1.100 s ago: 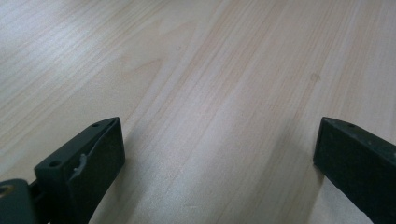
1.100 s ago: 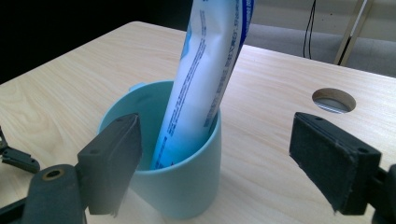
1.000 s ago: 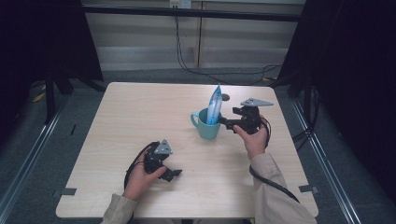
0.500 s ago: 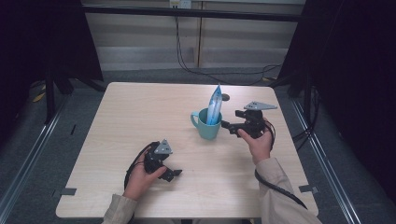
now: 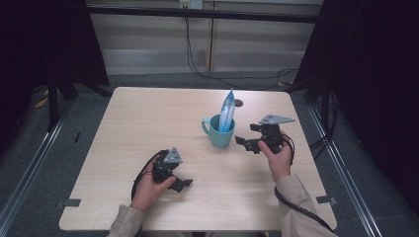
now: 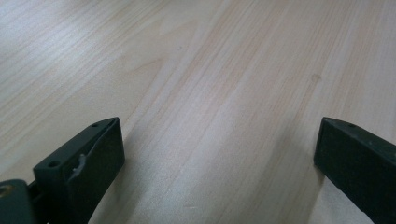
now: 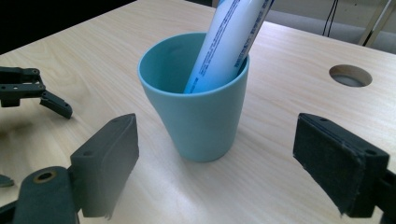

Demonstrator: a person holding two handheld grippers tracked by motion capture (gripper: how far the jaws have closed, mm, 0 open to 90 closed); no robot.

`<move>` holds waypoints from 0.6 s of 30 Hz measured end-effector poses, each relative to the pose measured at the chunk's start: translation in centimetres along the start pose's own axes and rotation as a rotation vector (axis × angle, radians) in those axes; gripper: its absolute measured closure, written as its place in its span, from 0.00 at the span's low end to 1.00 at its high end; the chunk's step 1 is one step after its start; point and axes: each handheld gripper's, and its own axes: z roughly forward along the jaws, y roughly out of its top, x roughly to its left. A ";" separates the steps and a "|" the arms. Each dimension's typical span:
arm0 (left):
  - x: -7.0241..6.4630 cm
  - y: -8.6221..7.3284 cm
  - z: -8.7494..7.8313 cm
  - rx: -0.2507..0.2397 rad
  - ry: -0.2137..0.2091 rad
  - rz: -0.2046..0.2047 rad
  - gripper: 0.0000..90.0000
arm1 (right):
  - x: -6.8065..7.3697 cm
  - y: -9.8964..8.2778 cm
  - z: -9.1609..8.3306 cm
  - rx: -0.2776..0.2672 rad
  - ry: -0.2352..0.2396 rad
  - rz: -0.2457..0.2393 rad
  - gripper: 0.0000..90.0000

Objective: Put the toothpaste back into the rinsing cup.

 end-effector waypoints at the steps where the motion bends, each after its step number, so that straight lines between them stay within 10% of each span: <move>1: 0.0 0.0 0.0 0.000 0.000 0.000 0.02 | 0.1 -0.1 -0.1 0.003 0.001 0.003 0.15; 18: 0.0 0.0 0.0 -0.004 0.001 -0.004 0.02 | 1.1 -2.0 -0.6 0.066 0.012 -0.069 0.15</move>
